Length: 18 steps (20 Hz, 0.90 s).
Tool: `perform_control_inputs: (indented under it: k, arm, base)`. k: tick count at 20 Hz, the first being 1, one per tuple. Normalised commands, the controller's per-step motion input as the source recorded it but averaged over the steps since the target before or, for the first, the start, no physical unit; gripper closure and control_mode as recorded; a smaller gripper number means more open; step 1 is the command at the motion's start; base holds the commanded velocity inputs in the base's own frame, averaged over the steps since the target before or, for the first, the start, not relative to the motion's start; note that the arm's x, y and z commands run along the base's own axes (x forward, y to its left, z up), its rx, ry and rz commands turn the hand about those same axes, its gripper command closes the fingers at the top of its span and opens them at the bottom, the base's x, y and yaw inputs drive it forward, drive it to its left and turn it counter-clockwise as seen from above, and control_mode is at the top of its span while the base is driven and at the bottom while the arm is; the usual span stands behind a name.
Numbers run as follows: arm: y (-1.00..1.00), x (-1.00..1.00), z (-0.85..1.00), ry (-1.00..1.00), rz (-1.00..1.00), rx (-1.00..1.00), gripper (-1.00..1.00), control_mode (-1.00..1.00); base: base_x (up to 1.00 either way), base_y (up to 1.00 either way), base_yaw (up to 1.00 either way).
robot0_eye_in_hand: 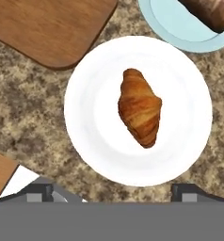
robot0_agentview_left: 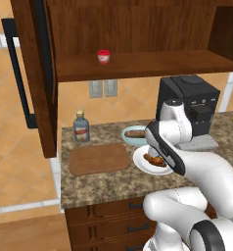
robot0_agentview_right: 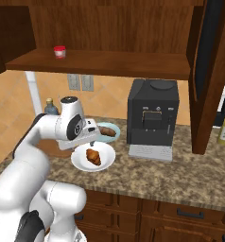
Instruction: From the different types of pastries on the counter, select a croissant and place it on the cutting board. Then retrieve a jar of jam from the cabinet and place it alongside the croissant on the cutting board.
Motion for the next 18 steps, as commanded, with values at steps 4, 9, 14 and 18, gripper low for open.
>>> perform_control_inputs:
  k: [4, 9, 14, 18]
  arm:
    - [0.0, 0.4, -0.33, 0.0, 0.01, 0.0, -1.0, -1.0]
    - [-0.04, 0.51, -0.58, 0.0, 0.0, 0.0, -1.0, -1.0]
    - [-0.18, 0.36, -0.49, 0.0, 0.0, 0.0, -1.0, -1.0]
    - [-0.26, 0.25, -0.41, 0.0, 0.0, 0.0, -1.0, -1.0]
  base:
    - [0.0, 0.0, 0.0]
    - [0.0, 0.0, 0.0]
    - [0.0, 0.0, 0.0]
    - [0.0, 0.0, 0.0]
